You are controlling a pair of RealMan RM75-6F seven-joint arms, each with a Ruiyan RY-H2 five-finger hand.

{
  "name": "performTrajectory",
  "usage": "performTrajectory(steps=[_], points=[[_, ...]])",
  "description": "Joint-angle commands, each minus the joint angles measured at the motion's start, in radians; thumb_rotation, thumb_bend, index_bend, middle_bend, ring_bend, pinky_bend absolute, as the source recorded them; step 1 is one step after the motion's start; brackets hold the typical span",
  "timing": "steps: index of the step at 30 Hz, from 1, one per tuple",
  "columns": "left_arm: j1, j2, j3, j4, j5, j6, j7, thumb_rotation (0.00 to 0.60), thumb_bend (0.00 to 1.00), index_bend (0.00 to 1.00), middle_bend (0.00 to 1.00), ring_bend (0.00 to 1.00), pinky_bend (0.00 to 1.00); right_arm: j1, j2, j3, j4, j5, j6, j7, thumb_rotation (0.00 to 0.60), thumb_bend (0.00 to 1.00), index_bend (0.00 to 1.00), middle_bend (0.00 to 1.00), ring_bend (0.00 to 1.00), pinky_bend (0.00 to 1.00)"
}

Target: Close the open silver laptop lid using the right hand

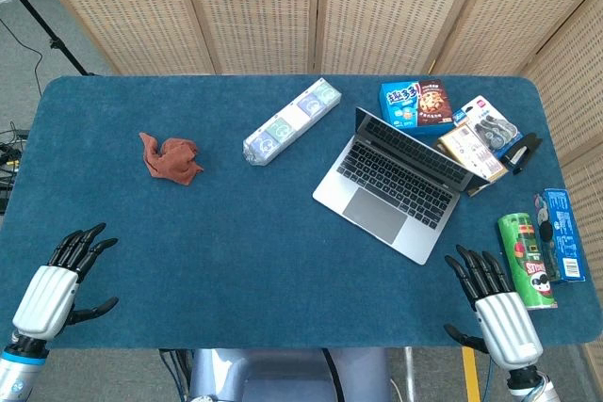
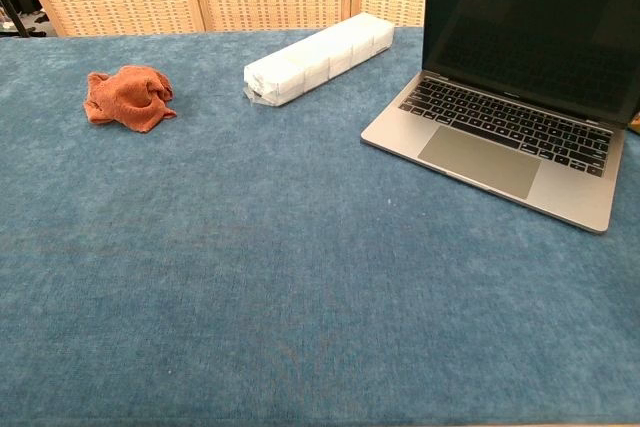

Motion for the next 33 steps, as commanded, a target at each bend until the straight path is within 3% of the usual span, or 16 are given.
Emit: performTrajectory(steps=[1,11,20,23,28,33], points=[[0.000,0.001,0.000,-0.001,0.001,0.000,0.000,0.600,0.13,0.18,0.09,0.10,0.09,0.000,0.000,-0.001,-0.001,-0.002,0.001,-0.001,0.600,0.04,0.00,0.00,0.00,0.00],[0.002,0.002,-0.005,0.000,-0.005,0.003,-0.002,0.600,0.13,0.18,0.09,0.10,0.09,0.001,-0.004,0.000,0.004,-0.015,0.010,0.007,0.600,0.04,0.00,0.00,0.00,0.00],[0.003,0.001,-0.008,0.004,-0.006,0.005,-0.004,0.600,0.13,0.18,0.09,0.10,0.09,0.039,0.010,0.038,-0.026,0.021,-0.026,0.018,0.600,0.04,0.00,0.00,0.00,0.00],[0.003,0.001,-0.008,0.004,-0.004,0.007,-0.005,0.600,0.13,0.18,0.09,0.10,0.09,0.070,0.021,0.069,-0.052,0.031,-0.052,-0.002,0.600,0.04,0.00,0.00,0.00,0.00],[0.004,0.003,-0.006,0.003,0.006,0.014,-0.008,0.600,0.13,0.18,0.09,0.10,0.09,0.195,0.012,0.191,-0.099,0.090,-0.157,-0.061,0.600,0.04,0.00,0.00,0.00,0.00],[0.004,0.005,-0.003,0.003,0.011,0.012,-0.009,0.600,0.13,0.18,0.09,0.10,0.09,0.266,-0.004,0.242,-0.113,0.149,-0.233,-0.094,0.600,0.04,0.00,0.00,0.00,0.00]])
